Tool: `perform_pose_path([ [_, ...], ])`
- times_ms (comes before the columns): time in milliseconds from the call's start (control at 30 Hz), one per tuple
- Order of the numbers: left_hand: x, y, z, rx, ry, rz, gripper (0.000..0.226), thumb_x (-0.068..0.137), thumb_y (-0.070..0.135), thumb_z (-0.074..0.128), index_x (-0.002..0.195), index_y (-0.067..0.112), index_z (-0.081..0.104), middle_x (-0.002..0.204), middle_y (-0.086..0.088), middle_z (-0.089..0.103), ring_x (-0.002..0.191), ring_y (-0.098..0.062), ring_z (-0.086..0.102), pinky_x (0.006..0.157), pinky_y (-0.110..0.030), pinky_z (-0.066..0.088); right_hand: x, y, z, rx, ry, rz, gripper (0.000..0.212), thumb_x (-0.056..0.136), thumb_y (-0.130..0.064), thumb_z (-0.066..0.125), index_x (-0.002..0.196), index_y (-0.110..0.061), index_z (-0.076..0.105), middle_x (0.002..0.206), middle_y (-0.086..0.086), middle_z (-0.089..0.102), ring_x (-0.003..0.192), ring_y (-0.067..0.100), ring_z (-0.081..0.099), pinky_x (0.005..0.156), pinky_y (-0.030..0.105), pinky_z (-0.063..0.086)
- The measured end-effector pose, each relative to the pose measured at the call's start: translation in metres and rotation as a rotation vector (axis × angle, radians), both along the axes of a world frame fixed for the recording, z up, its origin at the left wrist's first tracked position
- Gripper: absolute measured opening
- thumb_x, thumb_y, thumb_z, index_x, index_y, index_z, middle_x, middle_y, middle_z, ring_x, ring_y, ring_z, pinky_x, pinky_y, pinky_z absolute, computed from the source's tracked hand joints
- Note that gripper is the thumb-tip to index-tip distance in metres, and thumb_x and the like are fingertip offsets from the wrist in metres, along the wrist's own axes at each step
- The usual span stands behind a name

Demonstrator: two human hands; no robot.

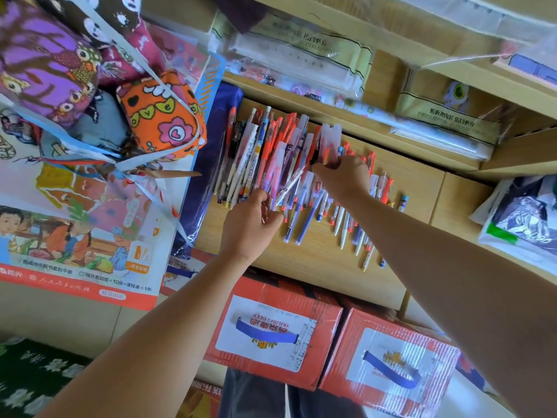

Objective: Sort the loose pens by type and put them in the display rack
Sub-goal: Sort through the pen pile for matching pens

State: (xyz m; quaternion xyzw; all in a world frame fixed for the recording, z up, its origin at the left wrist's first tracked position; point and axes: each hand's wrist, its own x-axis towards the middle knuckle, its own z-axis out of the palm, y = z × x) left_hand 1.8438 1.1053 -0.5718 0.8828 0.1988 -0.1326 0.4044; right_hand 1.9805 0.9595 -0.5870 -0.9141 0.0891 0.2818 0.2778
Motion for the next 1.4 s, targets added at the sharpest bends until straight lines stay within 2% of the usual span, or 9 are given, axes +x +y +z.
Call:
perform_pose_path([
  [100, 0.003, -0.004, 0.004, -0.030, 0.011, -0.030, 0.012, 0.088, 0.022, 0.056, 0.085, 0.015, 0.047, 0.065, 0.001, 0.055, 0.054, -0.013, 0.051, 0.051, -0.025, 0.039, -0.005, -0.013, 0.008, 0.107, 0.090, -0.040, 0.039, 0.082, -0.042, 0.065, 0.067, -0.006, 0.063, 0.057, 0.006, 0.059, 0.048, 0.017, 0.054, 0.052, 0.029, 0.051],
  [267, 0.012, -0.022, 0.001, -0.219, 0.075, 0.030, 0.025, 0.091, 0.032, 0.042, 0.075, 0.013, 0.045, 0.064, -0.016, 0.056, 0.055, -0.032, 0.056, 0.051, -0.044, 0.050, -0.021, -0.048, 0.023, 0.251, 0.242, -0.036, 0.029, 0.084, -0.026, 0.056, 0.058, -0.011, 0.054, 0.045, -0.002, 0.053, 0.039, 0.015, 0.044, 0.046, 0.023, 0.038],
  [367, 0.025, -0.044, 0.005, -0.261, 0.149, 0.077, 0.029, 0.097, 0.027, 0.035, 0.070, 0.016, 0.040, 0.058, -0.004, 0.046, 0.051, -0.025, 0.045, 0.052, -0.040, 0.043, -0.031, -0.070, 0.030, 0.289, 0.235, -0.092, 0.028, 0.085, -0.020, 0.054, 0.059, -0.016, 0.046, 0.049, 0.000, 0.046, 0.044, 0.014, 0.040, 0.049, 0.024, 0.034],
  [500, 0.041, -0.083, 0.008, -0.388, 0.301, 0.153, 0.028, 0.098, 0.021, 0.036, 0.072, 0.021, 0.047, 0.067, 0.004, 0.045, 0.073, -0.023, 0.047, 0.070, -0.039, 0.043, -0.047, -0.099, 0.051, 0.391, 0.268, -0.114, 0.024, 0.090, -0.009, 0.049, 0.067, -0.015, 0.046, 0.049, -0.005, 0.044, 0.038, 0.004, 0.040, 0.043, 0.018, 0.034],
  [667, 0.046, -0.146, 0.027, -0.646, 0.388, 0.287, 0.019, 0.094, 0.033, 0.055, 0.087, 0.016, 0.054, 0.046, 0.011, 0.034, 0.039, -0.006, 0.029, 0.039, -0.019, 0.022, -0.075, -0.144, 0.067, 0.543, 0.295, -0.142, 0.021, 0.089, -0.005, 0.047, 0.069, -0.013, 0.051, 0.056, 0.004, 0.051, 0.041, 0.008, 0.043, 0.042, 0.017, 0.034],
  [900, 0.030, -0.242, 0.030, -0.719, 0.350, 0.325, 0.028, 0.093, 0.022, 0.059, 0.068, 0.018, 0.047, 0.041, 0.011, 0.034, 0.034, -0.005, 0.027, 0.035, -0.018, 0.021, -0.112, -0.233, 0.071, 0.660, 0.285, -0.234, 0.014, 0.091, 0.000, 0.043, 0.080, -0.002, 0.053, 0.056, 0.011, 0.050, 0.034, 0.009, 0.041, 0.037, 0.016, 0.032],
  [1167, 0.006, -0.386, 0.020, -0.607, 0.394, 0.323, 0.037, 0.103, 0.028, 0.036, 0.069, 0.018, 0.044, 0.056, 0.001, 0.051, 0.033, -0.006, 0.042, 0.038, -0.019, 0.027, -0.143, -0.386, 0.056, 0.558, 0.148, -0.466, 0.028, 0.094, -0.004, 0.040, 0.068, -0.010, 0.050, 0.058, 0.012, 0.049, 0.034, 0.006, 0.042, 0.039, 0.021, 0.032],
  [1333, -0.008, -0.484, 0.012, -0.303, 0.371, -0.018, 0.030, 0.101, 0.029, 0.038, 0.094, 0.009, 0.059, 0.092, -0.014, 0.061, 0.080, -0.028, 0.054, 0.064, -0.029, 0.034, -0.156, -0.509, 0.048, 0.124, 0.136, -0.297, 0.023, 0.095, -0.019, 0.044, 0.083, -0.003, 0.056, 0.079, 0.014, 0.057, 0.072, 0.026, 0.052, 0.066, 0.039, 0.044],
  [1400, -0.010, -0.519, 0.007, -0.258, 0.396, -0.079, 0.038, 0.102, 0.034, 0.037, 0.104, 0.003, 0.060, 0.098, -0.016, 0.062, 0.086, -0.032, 0.057, 0.067, -0.030, 0.036, -0.155, -0.549, 0.046, 0.018, 0.127, -0.240, 0.027, 0.096, -0.020, 0.045, 0.073, -0.008, 0.049, 0.081, 0.018, 0.056, 0.075, 0.028, 0.051, 0.066, 0.039, 0.041],
])
